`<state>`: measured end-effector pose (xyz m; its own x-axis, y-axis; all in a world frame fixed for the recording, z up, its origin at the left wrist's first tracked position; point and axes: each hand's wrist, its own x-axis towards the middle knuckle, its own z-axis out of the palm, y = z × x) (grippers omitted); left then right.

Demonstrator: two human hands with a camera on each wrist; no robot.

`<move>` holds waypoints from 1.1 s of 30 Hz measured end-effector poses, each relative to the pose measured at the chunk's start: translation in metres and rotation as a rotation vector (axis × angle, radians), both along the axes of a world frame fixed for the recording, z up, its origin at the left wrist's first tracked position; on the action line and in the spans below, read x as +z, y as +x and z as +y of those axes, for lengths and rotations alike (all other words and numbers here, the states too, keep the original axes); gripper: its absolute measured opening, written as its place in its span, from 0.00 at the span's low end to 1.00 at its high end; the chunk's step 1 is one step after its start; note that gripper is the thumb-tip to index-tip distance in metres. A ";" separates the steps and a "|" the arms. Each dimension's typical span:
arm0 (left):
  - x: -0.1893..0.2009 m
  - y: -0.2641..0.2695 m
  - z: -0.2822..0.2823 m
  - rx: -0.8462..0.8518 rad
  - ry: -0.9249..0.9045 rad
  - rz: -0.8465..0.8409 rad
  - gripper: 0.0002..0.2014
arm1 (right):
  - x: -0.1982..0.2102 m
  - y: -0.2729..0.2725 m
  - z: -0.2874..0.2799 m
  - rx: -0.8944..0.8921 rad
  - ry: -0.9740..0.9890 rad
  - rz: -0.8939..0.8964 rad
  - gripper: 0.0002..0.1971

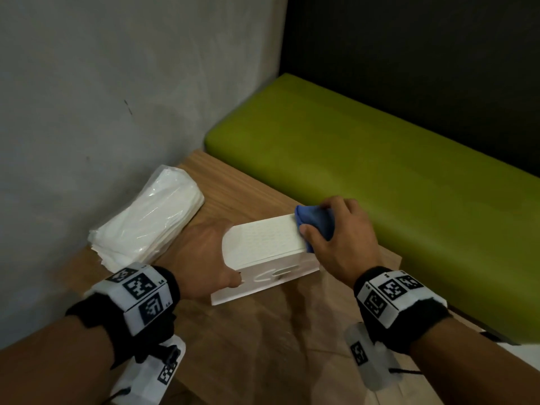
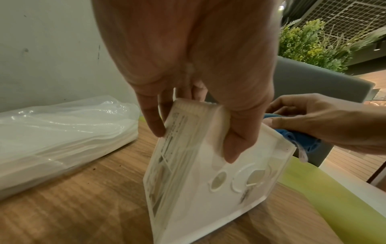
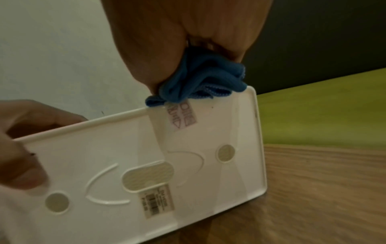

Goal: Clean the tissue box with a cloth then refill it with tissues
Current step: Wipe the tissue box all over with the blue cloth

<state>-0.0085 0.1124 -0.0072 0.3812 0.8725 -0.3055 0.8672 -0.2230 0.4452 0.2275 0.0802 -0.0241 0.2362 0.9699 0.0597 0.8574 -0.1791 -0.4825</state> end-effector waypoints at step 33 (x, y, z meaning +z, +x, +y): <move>0.007 0.023 0.007 -0.001 0.033 0.037 0.37 | 0.004 0.009 0.005 0.038 -0.002 -0.111 0.13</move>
